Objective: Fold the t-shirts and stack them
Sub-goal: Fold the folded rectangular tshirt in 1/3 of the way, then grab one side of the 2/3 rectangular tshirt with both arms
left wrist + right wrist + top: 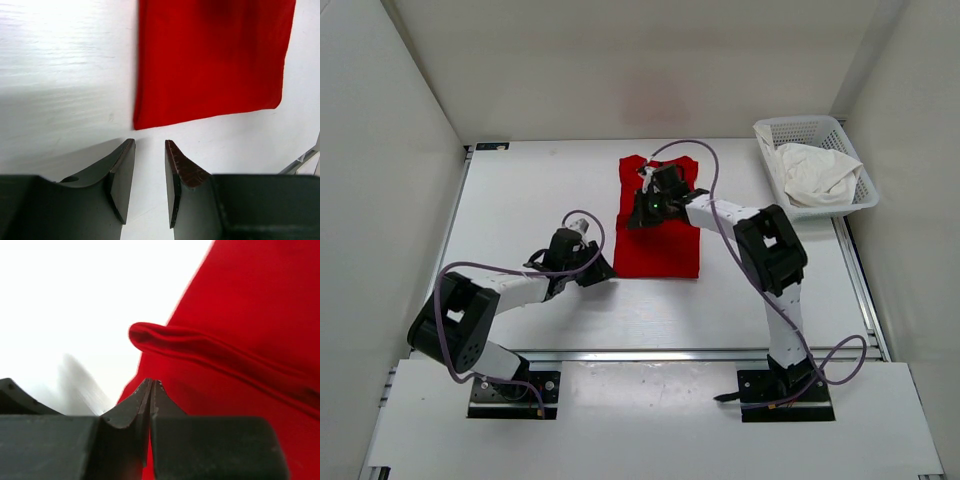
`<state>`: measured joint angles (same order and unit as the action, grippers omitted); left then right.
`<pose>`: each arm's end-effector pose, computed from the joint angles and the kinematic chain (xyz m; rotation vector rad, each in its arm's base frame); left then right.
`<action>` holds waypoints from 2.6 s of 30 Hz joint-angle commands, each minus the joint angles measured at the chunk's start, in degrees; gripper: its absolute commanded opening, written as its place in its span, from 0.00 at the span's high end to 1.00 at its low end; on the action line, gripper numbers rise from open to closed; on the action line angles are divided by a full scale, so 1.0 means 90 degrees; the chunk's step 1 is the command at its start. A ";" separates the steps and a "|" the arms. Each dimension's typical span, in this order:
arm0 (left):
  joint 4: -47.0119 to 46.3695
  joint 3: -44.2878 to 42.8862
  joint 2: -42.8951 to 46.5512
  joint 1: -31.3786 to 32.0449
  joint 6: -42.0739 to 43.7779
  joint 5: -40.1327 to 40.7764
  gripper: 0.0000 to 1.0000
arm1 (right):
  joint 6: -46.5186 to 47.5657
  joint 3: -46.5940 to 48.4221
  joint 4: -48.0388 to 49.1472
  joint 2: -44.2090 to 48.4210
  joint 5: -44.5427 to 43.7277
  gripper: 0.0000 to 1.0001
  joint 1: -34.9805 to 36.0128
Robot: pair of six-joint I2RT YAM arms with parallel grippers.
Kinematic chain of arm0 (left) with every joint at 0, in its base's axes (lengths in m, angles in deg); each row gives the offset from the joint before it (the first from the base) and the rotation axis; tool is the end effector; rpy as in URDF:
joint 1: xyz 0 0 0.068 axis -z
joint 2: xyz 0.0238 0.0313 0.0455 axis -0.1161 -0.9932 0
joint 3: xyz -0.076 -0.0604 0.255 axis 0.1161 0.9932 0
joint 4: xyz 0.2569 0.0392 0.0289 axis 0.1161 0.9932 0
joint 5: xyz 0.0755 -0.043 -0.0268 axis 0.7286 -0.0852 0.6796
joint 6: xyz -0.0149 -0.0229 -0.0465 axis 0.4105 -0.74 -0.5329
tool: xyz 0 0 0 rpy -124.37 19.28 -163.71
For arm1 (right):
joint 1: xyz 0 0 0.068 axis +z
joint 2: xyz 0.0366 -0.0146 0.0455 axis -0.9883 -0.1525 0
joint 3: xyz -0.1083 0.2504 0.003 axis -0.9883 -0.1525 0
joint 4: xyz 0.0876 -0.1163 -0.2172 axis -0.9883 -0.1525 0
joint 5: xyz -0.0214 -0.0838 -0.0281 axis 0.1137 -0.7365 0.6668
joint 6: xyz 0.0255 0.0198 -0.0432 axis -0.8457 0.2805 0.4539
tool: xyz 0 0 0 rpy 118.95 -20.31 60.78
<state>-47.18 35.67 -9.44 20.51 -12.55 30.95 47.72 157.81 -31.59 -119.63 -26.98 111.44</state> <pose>0.2351 -0.1295 0.1420 -0.2324 2.4898 -0.8164 0.3965 0.2486 0.1796 -0.3813 2.3851 0.9739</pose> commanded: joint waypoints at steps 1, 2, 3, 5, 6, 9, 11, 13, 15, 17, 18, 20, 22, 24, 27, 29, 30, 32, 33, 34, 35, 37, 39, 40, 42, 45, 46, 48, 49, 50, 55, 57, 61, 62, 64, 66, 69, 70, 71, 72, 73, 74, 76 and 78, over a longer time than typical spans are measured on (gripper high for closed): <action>-0.0042 0.0167 0.0422 -0.0149 0.0013 -0.0099 0.59 | 0.0158 0.0642 -0.0403 -0.0346 0.0136 1.00 0.0177; -0.0003 0.0149 0.0423 -0.0158 0.0013 -0.0089 0.58 | 0.0178 0.0790 -0.0403 -0.0483 0.0155 1.00 0.0187; 0.0007 0.0158 0.0432 -0.0168 0.0051 -0.0128 0.58 | 0.0168 0.0878 -0.0403 -0.0572 0.0146 1.00 0.0197; 0.0016 0.0217 0.0462 -0.0129 0.0032 -0.0119 0.58 | 0.0197 0.1413 -0.0597 -0.1009 0.0106 1.00 0.0139; -0.0003 0.0217 0.0452 -0.0110 0.0042 -0.0089 0.58 | 0.0178 0.1609 -0.0695 -0.1157 0.0087 1.00 0.0100; 0.0026 0.0305 0.0452 -0.0100 0.0052 -0.0050 0.56 | 0.0070 0.2138 -0.0667 -0.1567 0.0038 1.00 0.0002; 0.0036 0.0402 0.0471 -0.0120 0.0100 -0.0002 0.55 | -0.0065 0.2411 -0.0676 -0.1801 0.0058 1.00 -0.0066; 0.0065 0.0373 0.0433 -0.0158 0.0139 0.0028 0.53 | -0.0076 0.2704 -0.0803 -0.2007 0.0078 1.00 -0.0057; 0.0095 0.0392 0.0403 -0.0227 0.0178 0.0067 0.50 | -0.0008 0.3094 -0.1192 -0.2202 0.0107 1.00 -0.0048; 0.0104 0.0363 0.0335 -0.0197 0.0140 0.0077 0.48 | 0.0118 0.3174 -0.1310 -0.2009 0.0135 0.99 -0.0008; 0.0027 0.0315 0.0287 -0.0188 0.0130 0.0077 0.48 | 0.0158 0.3068 -0.1253 -0.1747 0.0088 1.00 0.0031; 0.0007 0.0266 0.0121 -0.0149 0.0120 0.0077 0.48 | 0.0246 0.2766 -0.1184 -0.1199 0.0019 1.00 0.0090; 0.0046 0.0052 -0.0084 -0.0168 0.0120 0.0145 0.48 | 0.0246 0.2201 -0.1009 -0.0323 -0.0059 0.95 0.0022; -0.0051 -0.0017 -0.0182 -0.0158 0.0052 0.0193 0.49 | 0.0130 0.1422 -0.0766 0.0360 -0.0088 0.86 -0.0046; -0.0091 -0.0115 -0.0299 -0.0188 0.0003 0.0389 0.50 | -0.0143 -0.0353 -0.0123 0.1612 -0.0177 0.75 -0.0300; -0.0110 -0.0164 -0.0446 -0.0236 -0.0017 0.0487 0.51 | -0.0621 -0.1626 0.0638 0.2587 -0.0197 0.75 -0.0592; -0.0110 -0.0203 -0.0485 -0.0275 -0.0026 0.0468 0.53 | -0.0739 -0.2559 0.0884 0.2988 -0.0158 0.76 -0.0661; -0.0140 -0.0203 -0.0583 -0.0266 -0.0027 0.0535 0.53 | -0.0925 -0.3610 0.1266 0.3526 -0.0089 0.75 -0.0827; -0.0149 -0.0213 -0.0612 -0.0247 -0.0036 0.0565 0.54 | -0.0935 -0.4203 0.1354 0.3684 -0.0205 0.75 -0.0906; -0.0178 -0.0184 -0.0632 -0.0237 -0.0017 0.0594 0.54 | -0.0984 -0.4721 0.1355 0.4004 -0.0303 0.74 -0.0964; -0.0217 -0.0116 -0.0680 -0.0246 -0.0026 0.0614 0.53 | -0.1062 -0.5210 0.1451 0.4288 -0.0400 0.71 -0.1062; -0.0266 -0.0135 -0.0729 -0.0266 -0.0056 0.0614 0.56 | -0.1140 -0.5816 0.1685 0.4689 -0.0353 0.66 -0.1295; -0.0315 -0.0115 -0.0778 -0.0295 -0.0075 0.0604 0.58 | -0.1199 -0.6142 0.1881 0.4789 -0.0246 0.62 -0.1404; -0.0286 -0.0173 -0.0827 -0.0286 -0.0075 0.0585 0.58 | -0.1209 -0.6220 0.1921 0.4741 -0.0158 0.62 -0.1511; -0.0228 -0.0223 -0.0886 -0.0246 -0.0056 0.0604 0.60 | -0.1189 -0.6172 0.1960 0.4439 0.0008 0.60 -0.1512; -0.0160 -0.0272 -0.0915 -0.0198 -0.0017 0.0682 0.63 | -0.1296 -0.6201 0.2242 0.4146 0.0067 0.58 -0.1473; -0.0159 -0.0223 -0.0934 -0.0217 -0.0007 0.0634 0.64 | -0.1326 -0.6211 0.2321 0.4135 0.0067 0.57 -0.1453; -0.0188 -0.0204 -0.0945 -0.0217 -0.0007 0.0653 0.65 | -0.1404 -0.6269 0.2583 0.3960 0.0028 0.57 -0.1492; -0.0169 -0.0261 -0.0935 -0.0207 -0.0007 0.0682 0.67 | -0.1453 -0.6231 0.2624 0.3814 0.0057 0.57 -0.1521; -0.0140 -0.0262 -0.0983 -0.0178 0.0022 0.0653 0.68 | -0.1414 -0.6211 0.2634 0.3783 0.0067 0.58 -0.1551; -0.0091 -0.0340 -0.1023 -0.0159 0.0003 0.0663 0.77 | -0.1463 -0.6104 0.2770 0.3403 0.0165 0.77 -0.1571; -0.0062 -0.0408 -0.1023 -0.0110 0.0051 0.0730 0.85 | -0.1453 -0.6104 0.2839 0.3392 0.0097 0.85 -0.1599; 0.0045 -0.0476 -0.0954 -0.0022 0.0081 0.0780 0.98 | -0.1395 -0.6113 0.2849 0.3470 0.0039 0.97 -0.1600; 0.0075 -0.0496 -0.0877 0.0036 0.0149 0.0790 1.00 | -0.1356 -0.6123 0.2752 0.3519 0.0058 1.00 -0.1571; 0.0182 -0.0399 -0.0711 0.0095 0.0169 0.0848 1.00 | -0.1317 -0.6210 0.2606 0.3626 0.0058 1.00 -0.1512; 0.0290 -0.0204 -0.0457 0.0183 0.0179 0.0781 1.00 | -0.1278 -0.6347 0.2439 0.3812 0.0009 1.00 -0.1424; 0.0514 0.0323 0.0158 0.0388 0.0217 0.0790 1.00 | -0.1248 -0.6932 0.2078 0.4416 -0.0176 1.00 -0.1025; 0.0621 0.0575 0.0468 0.0495 0.0198 0.0809 1.00 | -0.1287 -0.7156 0.1865 0.4708 -0.0293 1.00 -0.0907; 0.0796 0.0849 0.0829 0.0641 0.0188 0.0790 1.00 | -0.1374 -0.7419 0.1650 0.5068 -0.0458 1.00 -0.0694; 0.1136 0.1141 0.1036 0.0691 0.0140 0.0751 1.00 | -0.1414 -0.7547 0.1503 0.5517 -0.0470 1.00 -0.0556; 0.1256 0.1280 0.1492 0.0817 0.0081 0.0664 1.00 | -0.1559 -0.7761 0.1173 0.5734 -0.0653 1.00 -0.0207; 0.1508 0.1562 0.2009 0.1002 -0.0035 0.0682 1.00 | -0.1802 -0.7938 0.0889 0.6191 -0.0849 1.00 0.0155; 0.2065 0.1837 0.2871 0.1247 -0.0279 0.0654 1.00 | -0.2145 -0.8143 0.0409 0.6799 -0.0986 1.00 0.0703; 0.2835 0.1790 0.3885 0.1481 -0.0485 0.0731 1.00 | -0.2526 -0.8047 -0.0040 0.7461 -0.1124 1.00 0.1143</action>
<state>-32.66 51.78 16.87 31.61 -14.01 37.24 30.36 85.31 -24.05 -57.99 -32.88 118.04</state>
